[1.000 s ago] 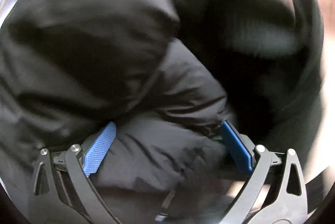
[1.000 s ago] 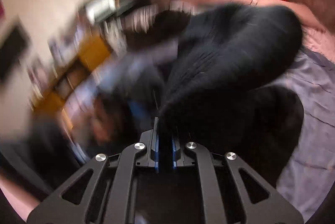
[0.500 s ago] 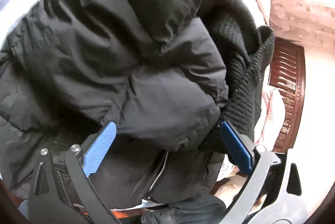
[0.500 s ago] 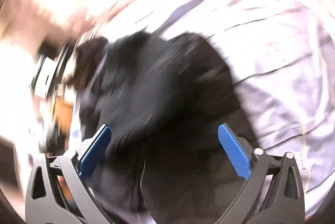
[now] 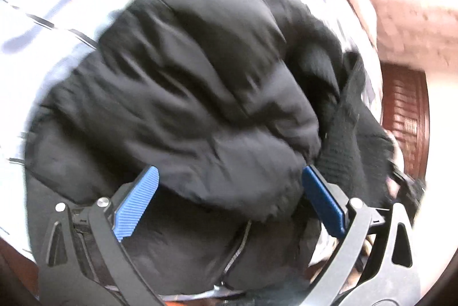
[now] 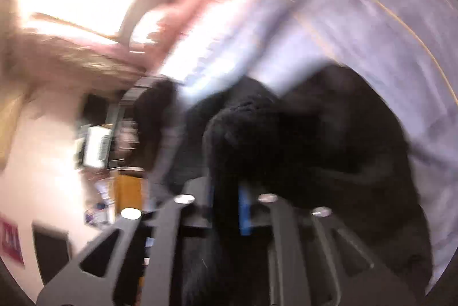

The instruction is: Fold large clothes

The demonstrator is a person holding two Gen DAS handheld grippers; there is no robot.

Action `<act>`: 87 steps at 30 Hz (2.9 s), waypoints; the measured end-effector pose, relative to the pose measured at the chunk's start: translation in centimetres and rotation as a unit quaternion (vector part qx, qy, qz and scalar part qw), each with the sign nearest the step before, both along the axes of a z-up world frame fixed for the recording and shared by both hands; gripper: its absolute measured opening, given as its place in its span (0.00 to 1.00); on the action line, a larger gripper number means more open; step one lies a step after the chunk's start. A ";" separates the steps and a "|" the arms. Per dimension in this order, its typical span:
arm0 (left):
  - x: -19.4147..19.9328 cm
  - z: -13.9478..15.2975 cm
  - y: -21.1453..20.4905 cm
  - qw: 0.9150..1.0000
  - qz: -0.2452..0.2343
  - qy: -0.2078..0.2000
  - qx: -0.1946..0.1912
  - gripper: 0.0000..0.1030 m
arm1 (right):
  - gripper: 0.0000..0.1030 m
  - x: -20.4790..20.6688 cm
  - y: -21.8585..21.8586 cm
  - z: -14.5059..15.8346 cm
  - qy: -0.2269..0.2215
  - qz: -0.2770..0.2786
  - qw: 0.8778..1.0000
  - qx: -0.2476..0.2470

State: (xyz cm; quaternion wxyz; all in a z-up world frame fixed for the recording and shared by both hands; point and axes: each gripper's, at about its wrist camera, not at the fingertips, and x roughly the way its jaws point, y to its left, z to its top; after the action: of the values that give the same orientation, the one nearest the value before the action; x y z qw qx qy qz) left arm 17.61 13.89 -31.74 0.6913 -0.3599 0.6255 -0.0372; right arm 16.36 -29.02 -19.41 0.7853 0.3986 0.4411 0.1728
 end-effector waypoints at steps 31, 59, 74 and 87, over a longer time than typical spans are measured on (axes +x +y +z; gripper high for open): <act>0.1 1.0 -1.3 0.997 -0.059 0.005 0.050 0.98 | 0.33 9.6 7.3 -4.3 0.184 0.094 0.927 -0.313; -3.2 12.3 -4.1 0.958 -0.115 -0.198 0.175 0.98 | 0.47 -9.4 16.0 7.6 -0.091 0.182 0.965 -0.168; -7.1 -4.6 -6.2 0.953 -0.206 0.102 0.196 0.98 | 0.51 -12.4 23.7 -8.6 0.031 0.328 0.856 -0.399; -9.3 11.6 -7.8 0.945 -0.170 -0.245 0.134 0.96 | 0.79 -10.3 18.9 -7.4 0.097 0.283 0.890 -0.345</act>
State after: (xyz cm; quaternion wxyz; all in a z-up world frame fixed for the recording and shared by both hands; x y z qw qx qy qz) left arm 8.29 6.06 -20.16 0.8485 -0.1322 0.4878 -0.1571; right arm 6.03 -10.17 -26.84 0.7444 -0.0240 0.6411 0.1850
